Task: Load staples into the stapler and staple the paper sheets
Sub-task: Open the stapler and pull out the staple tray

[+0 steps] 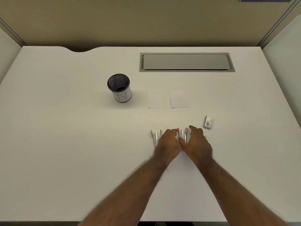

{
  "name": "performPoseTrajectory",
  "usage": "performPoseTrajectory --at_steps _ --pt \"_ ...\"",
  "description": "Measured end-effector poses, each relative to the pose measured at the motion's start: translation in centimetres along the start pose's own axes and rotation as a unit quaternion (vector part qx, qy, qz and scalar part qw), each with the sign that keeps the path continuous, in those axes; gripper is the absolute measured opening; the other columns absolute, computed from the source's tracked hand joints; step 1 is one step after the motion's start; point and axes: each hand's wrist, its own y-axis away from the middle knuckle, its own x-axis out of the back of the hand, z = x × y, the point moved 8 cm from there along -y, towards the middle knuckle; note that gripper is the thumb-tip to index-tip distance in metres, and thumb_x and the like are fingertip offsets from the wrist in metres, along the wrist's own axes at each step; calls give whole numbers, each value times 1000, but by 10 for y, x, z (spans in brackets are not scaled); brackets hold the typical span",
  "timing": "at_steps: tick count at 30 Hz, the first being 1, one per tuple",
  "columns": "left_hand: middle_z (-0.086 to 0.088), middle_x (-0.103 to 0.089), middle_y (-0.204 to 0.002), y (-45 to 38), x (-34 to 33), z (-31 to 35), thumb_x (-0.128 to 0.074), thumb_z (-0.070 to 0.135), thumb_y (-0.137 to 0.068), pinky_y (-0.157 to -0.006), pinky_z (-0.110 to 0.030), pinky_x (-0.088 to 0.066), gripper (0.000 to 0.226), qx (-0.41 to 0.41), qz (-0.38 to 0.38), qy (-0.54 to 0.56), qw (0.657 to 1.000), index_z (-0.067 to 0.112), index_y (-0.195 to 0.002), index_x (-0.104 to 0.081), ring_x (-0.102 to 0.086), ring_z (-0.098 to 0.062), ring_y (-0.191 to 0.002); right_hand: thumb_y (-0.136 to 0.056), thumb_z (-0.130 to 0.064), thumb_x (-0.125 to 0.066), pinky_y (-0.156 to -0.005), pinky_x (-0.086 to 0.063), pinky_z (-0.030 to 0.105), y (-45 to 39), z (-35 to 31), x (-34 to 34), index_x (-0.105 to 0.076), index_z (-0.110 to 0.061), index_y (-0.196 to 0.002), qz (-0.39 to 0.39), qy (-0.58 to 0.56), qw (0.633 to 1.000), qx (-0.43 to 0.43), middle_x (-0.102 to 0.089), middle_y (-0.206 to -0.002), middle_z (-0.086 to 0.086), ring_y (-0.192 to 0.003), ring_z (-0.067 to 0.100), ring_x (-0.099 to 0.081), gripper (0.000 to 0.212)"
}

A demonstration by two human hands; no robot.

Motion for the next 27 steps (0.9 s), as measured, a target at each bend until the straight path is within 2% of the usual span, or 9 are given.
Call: performPoseTrajectory --at_steps 4,6,9,11,13,15,19,23,27 --pt "2 -56 -91 -5 -10 -7 -45 8 -81 -71 -31 -48 18 100 -30 109 988 18 -91 -57 -56 -19 -84 -86 -55 -57 -80 -54 41 -3 1 -8 -49 -22 -126 -59 -25 997 -30 -55 -116 3 -100 26 -62 52" --pt "12 -48 -64 -7 -10 -8 -40 10 -67 -51 -23 -36 19 119 -37 160 979 25 -66 -50 -46 -10 -58 -87 -52 -55 -76 -54 41 -5 -1 -11 -53 -22 -111 -67 -48 996 -35 -57 -105 3 -90 25 -62 38" --pt "12 -35 -47 -7 -7 -3 -32 11 -50 -47 -23 -23 18 136 -50 203 968 24 -47 -44 -30 -9 -48 -85 -40 -58 -75 -52 38 -7 -2 -15 -53 -20 -112 -81 -72 993 -49 -57 -106 3 -91 27 -62 34" --pt "7 -46 -58 -9 -10 -5 -33 10 -50 -51 -25 -29 25 146 -53 227 961 23 -58 -54 -38 -16 -56 -80 -33 -63 -76 -53 40 -7 -1 -18 -51 -19 -118 -95 -90 990 -54 -56 -110 4 -94 28 -62 42" --pt "-1 -64 -84 -9 -14 -8 -38 5 -61 -61 -26 -45 45 166 -54 255 951 17 -94 -66 -56 -18 -74 -76 -31 -68 -79 -54 40 -7 1 -20 -47 -20 -124 -98 -117 987 -50 -57 -113 2 -97 27 -63 54" --pt "-3 -67 -94 -10 -18 -14 -40 -3 -77 -72 -34 -55 46 191 -46 297 934 13 -115 -59 -62 -17 -83 -75 -32 -69 -77 -54 38 -7 1 -20 -41 -23 -129 -95 -140 985 -40 -60 -110 -3 -94 23 -64 62" --pt "-1 -71 -72 -9 -17 -19 -46 3 -94 -66 -36 -60 18 168 -45 379 909 8 -111 -51 -66 -22 -64 -84 -39 -64 -65 -55 33 -10 6 -15 -41 -32 -122 -92 -195 976 -33 -65 -90 -15 -72 8 -66 44" --pt "-7 -71 -87 -7 -11 -21 -55 13 -97 -76 -40 -59 19 147 -60 414 896 10 -115 -52 -70 -21 -69 -81 -40 -71 -67 -60 40 -14 9 -2 -50 -37 -111 -100 -276 956 -26 -69 -85 -11 -74 12 -69 37" --pt "-5 -70 -92 -3 -9 -15 -53 14 -99 -79 -35 -60 22 127 -102 431 888 8 -119 -59 -71 -15 -76 -80 -39 -75 -56 -61 31 -12 3 6 -65 -26 -100 -143 -304 942 -18 -69 -85 -1 -74 14 -70 27"
